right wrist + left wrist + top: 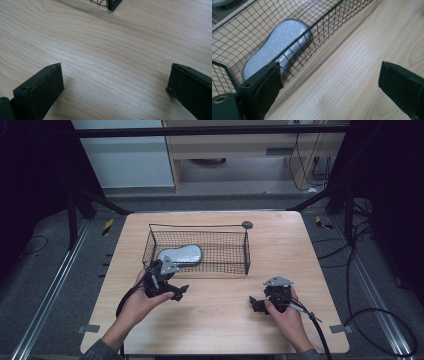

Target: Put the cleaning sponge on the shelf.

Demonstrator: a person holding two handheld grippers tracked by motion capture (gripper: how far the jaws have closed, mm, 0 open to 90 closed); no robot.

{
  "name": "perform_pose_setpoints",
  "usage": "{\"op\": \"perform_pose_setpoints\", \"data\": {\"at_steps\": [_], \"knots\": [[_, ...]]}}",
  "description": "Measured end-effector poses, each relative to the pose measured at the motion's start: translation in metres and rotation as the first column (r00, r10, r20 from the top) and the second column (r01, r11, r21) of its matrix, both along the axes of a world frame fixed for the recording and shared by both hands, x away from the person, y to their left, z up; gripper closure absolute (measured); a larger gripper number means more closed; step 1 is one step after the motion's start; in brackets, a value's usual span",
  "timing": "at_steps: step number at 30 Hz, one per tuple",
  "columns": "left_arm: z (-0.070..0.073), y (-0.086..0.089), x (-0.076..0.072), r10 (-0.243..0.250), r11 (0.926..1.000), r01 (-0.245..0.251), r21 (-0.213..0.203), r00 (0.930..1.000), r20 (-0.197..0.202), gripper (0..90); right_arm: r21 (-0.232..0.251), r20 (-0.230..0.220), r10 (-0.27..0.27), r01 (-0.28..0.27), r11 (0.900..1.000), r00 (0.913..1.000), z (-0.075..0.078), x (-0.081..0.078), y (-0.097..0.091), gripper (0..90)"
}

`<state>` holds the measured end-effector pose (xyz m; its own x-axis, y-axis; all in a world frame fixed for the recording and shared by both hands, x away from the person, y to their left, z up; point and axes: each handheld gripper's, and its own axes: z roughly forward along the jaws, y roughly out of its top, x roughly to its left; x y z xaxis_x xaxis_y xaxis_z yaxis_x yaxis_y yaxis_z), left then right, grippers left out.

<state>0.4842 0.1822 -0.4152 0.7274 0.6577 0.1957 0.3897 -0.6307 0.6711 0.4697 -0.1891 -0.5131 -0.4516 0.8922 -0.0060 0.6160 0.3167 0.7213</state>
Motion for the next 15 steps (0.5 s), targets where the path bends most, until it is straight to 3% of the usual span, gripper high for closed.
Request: {"op": "perform_pose_setpoints", "data": {"at_steps": [8, 15], "knots": [[-0.022, 0.016, -0.009, 0.044, 0.9986, -0.045, -0.027, 0.9988, -0.023, 4.8, 0.000, 0.000, 0.000, 0.000, 1.0000, 1.0000, 0.000, 0.000, 0.000, 0.5], [-0.047, 0.047, -0.013, 0.127, 0.9919, -0.126, 0.014, 0.9906, -0.053, 4.8, -0.001, 0.001, 0.000, 0.000, 1.0000, 1.0000, 0.000, 0.000, 0.000, 0.6]]}}
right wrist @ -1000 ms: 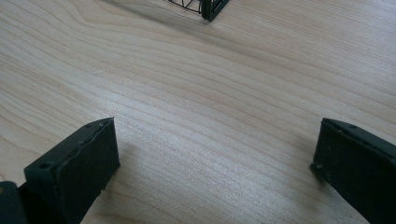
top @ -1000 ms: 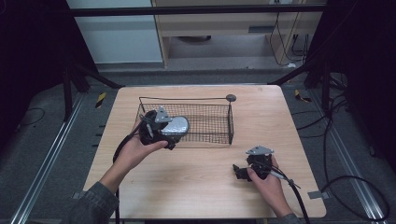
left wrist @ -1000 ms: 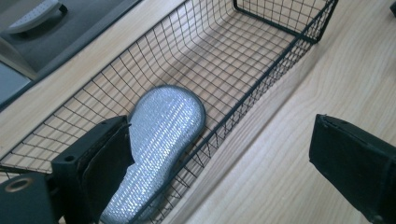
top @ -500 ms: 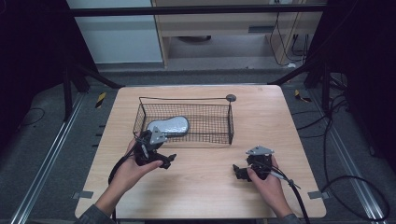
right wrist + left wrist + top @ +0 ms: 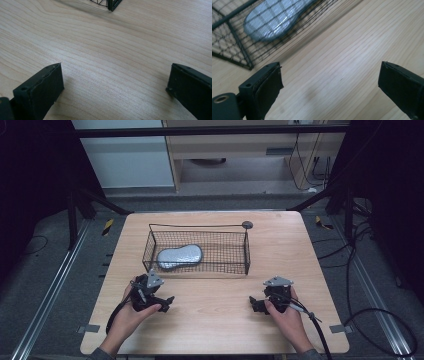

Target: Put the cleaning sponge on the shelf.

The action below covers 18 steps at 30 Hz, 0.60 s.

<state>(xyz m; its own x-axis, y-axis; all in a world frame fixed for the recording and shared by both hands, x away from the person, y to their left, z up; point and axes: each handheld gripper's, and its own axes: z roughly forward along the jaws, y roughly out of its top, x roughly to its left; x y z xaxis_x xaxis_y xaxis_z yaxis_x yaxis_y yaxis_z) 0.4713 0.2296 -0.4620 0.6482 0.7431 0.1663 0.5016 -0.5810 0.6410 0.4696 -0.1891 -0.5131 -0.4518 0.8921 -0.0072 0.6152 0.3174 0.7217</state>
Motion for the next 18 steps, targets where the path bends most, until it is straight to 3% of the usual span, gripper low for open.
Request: {"op": "perform_pose_setpoints", "data": {"at_steps": [2, 5, 6, 8, 10, 12, 13, 15, 16, 18], "knots": [[-0.002, 0.004, 0.001, 0.014, 0.9999, -0.014, 0.000, 0.9999, -0.003, 4.7, 0.000, 0.000, 0.000, 0.000, 1.0000, 1.0000, 0.000, 0.000, 0.000, 0.6], [-0.009, 0.014, 0.005, 0.064, 0.9974, -0.064, 0.033, 0.9980, 0.001, 4.8, 0.000, 0.001, 0.000, 0.000, 1.0000, 1.0000, 0.000, 0.000, 0.000, 0.6], [-0.013, 0.022, 0.007, 0.101, 0.9944, -0.101, 0.032, 0.9949, -0.006, 4.8, 0.001, 0.000, -0.001, 0.001, 1.0000, 1.0000, 0.000, 0.000, 0.000, 0.6], [-0.014, 0.027, 0.008, 0.113, 0.9932, -0.113, 0.027, 0.9935, -0.004, 4.8, 0.001, 0.000, -0.001, 0.001, 1.0000, 1.0000, 0.000, 0.000, 0.000, 0.6], [-0.016, 0.039, 0.012, 0.152, 0.9884, -0.152, -0.008, 0.9883, -0.014, 4.7, 0.001, 0.000, -0.001, 0.001, 1.0000, 1.0000, 0.000, 0.000, 0.000, 0.6], [-0.017, 0.043, 0.013, 0.166, 0.9860, -0.166, -0.012, 0.9860, -0.011, 4.7, 0.000, 0.000, 0.000, 0.000, 1.0000, 1.0000, 0.000, 0.000, 0.000, 0.6], [-0.019, 0.051, 0.016, 0.195, 0.9805, -0.195, -0.025, 0.9808, -0.010, 4.7, 0.001, 0.000, -0.001, 0.001, 1.0000, 1.0000, 0.000, 0.000, 0.000, 0.6], [-0.020, 0.054, 0.017, 0.203, 0.9785, -0.203, -0.033, 0.9791, -0.013, 4.7, 0.001, 0.000, -0.001, 0.001, 1.0000, 1.0000, 0.000, 0.000, 0.000, 0.6], [-0.022, 0.060, 0.019, 0.223, 0.9728, -0.224, -0.057, 0.9744, -0.027, 4.7, 0.000, 0.000, 0.001, -0.001, 1.0000, 1.0000, 0.000, 0.000, 0.000, 0.6], [-0.023, 0.062, 0.020, 0.225, 0.9716, -0.227, -0.067, 0.9737, -0.032, 4.5, 0.000, 0.000, 0.000, 0.000, 1.0000, 1.0000, 0.000, 0.000, 0.000, 0.6]]}}
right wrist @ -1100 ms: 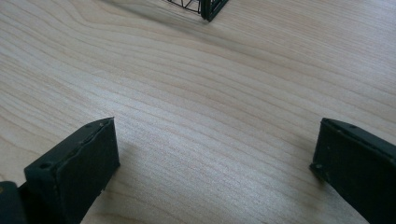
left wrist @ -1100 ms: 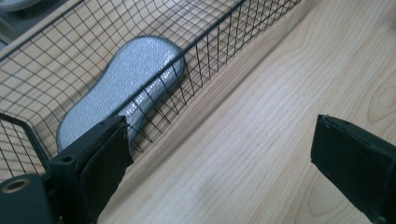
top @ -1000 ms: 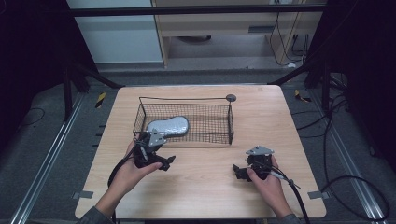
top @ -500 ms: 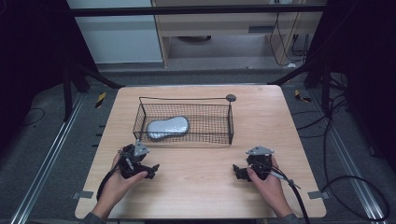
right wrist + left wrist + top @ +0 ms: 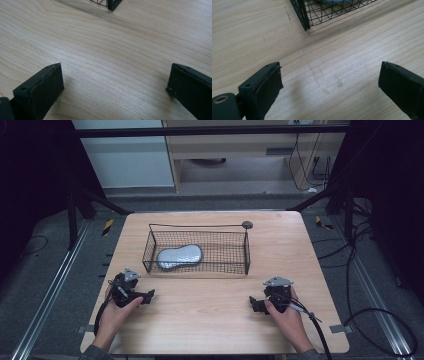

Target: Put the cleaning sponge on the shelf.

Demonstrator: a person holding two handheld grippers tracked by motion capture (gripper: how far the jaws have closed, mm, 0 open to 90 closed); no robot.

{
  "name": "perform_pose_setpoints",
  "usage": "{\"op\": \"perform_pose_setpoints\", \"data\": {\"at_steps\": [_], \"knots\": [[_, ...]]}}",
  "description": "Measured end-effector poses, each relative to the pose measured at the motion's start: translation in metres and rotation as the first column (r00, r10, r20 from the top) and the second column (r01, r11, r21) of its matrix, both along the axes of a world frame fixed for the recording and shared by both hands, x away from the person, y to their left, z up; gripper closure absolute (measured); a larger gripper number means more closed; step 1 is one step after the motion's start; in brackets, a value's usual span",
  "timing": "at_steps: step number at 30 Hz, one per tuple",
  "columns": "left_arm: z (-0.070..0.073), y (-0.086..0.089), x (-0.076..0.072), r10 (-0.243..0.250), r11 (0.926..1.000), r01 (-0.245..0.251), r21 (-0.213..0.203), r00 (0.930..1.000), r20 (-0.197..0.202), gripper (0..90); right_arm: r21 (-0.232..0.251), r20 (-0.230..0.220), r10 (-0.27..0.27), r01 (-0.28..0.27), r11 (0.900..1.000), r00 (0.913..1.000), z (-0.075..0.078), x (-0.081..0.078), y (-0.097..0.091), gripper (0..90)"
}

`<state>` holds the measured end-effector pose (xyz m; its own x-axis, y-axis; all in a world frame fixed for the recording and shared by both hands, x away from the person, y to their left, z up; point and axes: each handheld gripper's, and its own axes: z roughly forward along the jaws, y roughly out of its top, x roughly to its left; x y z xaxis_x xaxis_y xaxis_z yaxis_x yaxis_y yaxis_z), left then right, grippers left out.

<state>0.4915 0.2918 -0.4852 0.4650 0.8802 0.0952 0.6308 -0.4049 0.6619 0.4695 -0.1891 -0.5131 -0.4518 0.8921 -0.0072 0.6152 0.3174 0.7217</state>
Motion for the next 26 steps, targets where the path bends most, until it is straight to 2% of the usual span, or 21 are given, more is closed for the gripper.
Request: {"op": "perform_pose_setpoints", "data": {"at_steps": [6, 10, 12, 13, 14, 16, 26], "knots": [[-0.008, 0.007, 0.004, 0.014, 0.9993, -0.015, -0.035, 0.9998, -0.016, 4.3, 0.000, 0.000, 0.000, 0.000, 1.0000, 1.0000, 0.000, 0.000, 0.000, 0.5], [-0.015, 0.009, 0.007, 0.021, 0.9990, -0.022, -0.038, 0.9995, -0.022, 3.8, 0.001, -0.002, 0.001, -0.001, 1.0000, 1.0000, 0.000, 0.000, 0.000, 0.4], [-0.017, 0.010, 0.008, 0.025, 0.9979, -0.027, -0.059, 0.9995, -0.021, 2.1, 0.002, -0.002, 0.001, -0.001, 1.0000, 1.0000, 0.000, 0.000, 0.000, 0.4], [-0.019, 0.011, 0.008, 0.034, 0.9965, -0.035, -0.076, 0.9993, -0.016, 1.5, 0.002, -0.002, 0.001, -0.001, 1.0000, 1.0000, 0.000, 0.000, 0.000, 0.4], [-0.019, 0.011, 0.008, 0.034, 0.9965, -0.035, -0.076, 0.9993, -0.016, 0.0, 0.002, -0.002, 0.001, -0.001, 1.0000, 1.0000, 0.000, 0.000, 0.000, 0.4], [-0.023, 0.013, 0.008, 0.031, 0.9949, -0.029, -0.096, 0.9993, 0.019, 0.0, 0.002, -0.002, 0.001, -0.001, 1.0000, 1.0000, 0.000, 0.000, 0.000, 0.4], [-0.023, 0.013, 0.008, 0.029, 0.9952, -0.027, -0.094, 0.9994, 0.019, 0.0, 0.002, -0.002, -0.002, 0.002, 1.0000, 1.0000, 0.000, 0.000, 0.000, 0.4]]}}
